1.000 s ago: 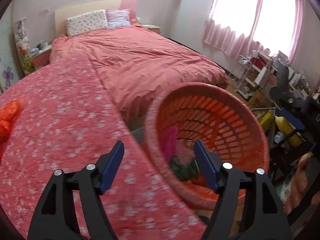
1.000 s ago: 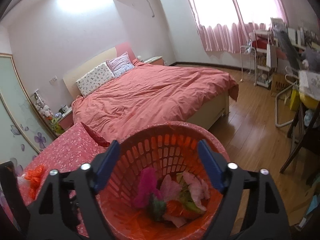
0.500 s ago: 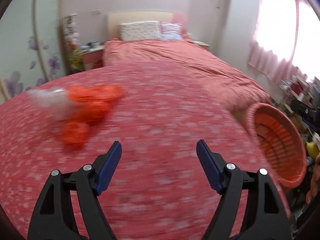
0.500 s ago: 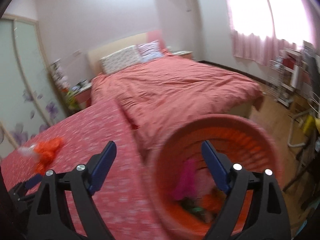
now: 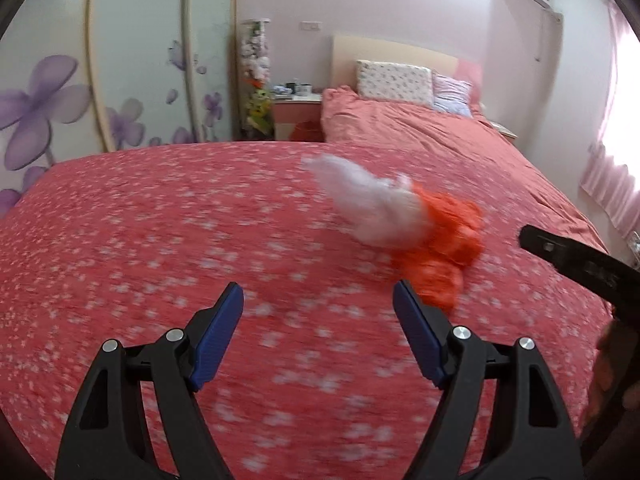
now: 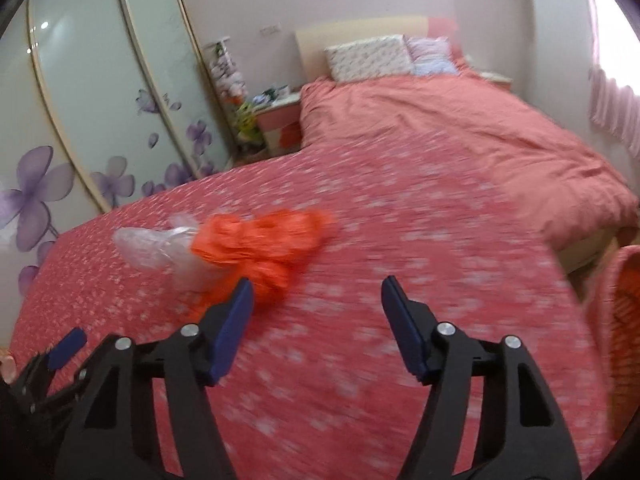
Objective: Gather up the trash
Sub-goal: 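Move both grippers back to the orange bag and clear plastic on the bed, then grasp the orange-red bag with the right gripper while the left gripper grasps the clear plastic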
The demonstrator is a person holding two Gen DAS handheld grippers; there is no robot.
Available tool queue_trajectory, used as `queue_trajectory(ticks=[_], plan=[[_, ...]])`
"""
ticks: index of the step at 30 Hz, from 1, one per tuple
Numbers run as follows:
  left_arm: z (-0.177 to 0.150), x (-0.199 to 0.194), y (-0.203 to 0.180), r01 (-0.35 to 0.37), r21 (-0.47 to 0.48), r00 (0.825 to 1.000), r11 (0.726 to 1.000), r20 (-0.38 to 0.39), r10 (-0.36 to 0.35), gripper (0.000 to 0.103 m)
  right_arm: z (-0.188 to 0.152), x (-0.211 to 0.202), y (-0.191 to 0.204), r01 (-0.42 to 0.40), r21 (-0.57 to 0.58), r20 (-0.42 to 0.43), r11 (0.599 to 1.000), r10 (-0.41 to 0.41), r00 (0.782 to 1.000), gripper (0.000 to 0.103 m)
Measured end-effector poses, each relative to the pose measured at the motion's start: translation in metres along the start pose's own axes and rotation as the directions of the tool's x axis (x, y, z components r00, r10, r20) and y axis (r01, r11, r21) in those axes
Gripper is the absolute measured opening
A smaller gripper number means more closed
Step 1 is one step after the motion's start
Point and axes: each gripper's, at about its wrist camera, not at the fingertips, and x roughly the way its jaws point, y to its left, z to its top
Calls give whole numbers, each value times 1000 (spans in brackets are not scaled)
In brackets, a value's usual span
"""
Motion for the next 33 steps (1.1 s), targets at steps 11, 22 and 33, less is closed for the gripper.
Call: queue_trajectory(ticks=[11, 22, 33], plan=[[2, 7, 30, -5, -57, 1000, 998, -10, 4, 77, -1, 65, 40, 7, -19, -146, 1000, -10, 989, 49], [15, 8, -4, 50, -28, 999, 998, 16, -49, 82, -12, 25, -15, 129, -50, -72, 990, -133, 989, 31], [70, 43, -54, 46, 9, 998, 999, 49, -46, 92, -20, -21, -101, 217, 23, -19, 976, -216, 976, 31]])
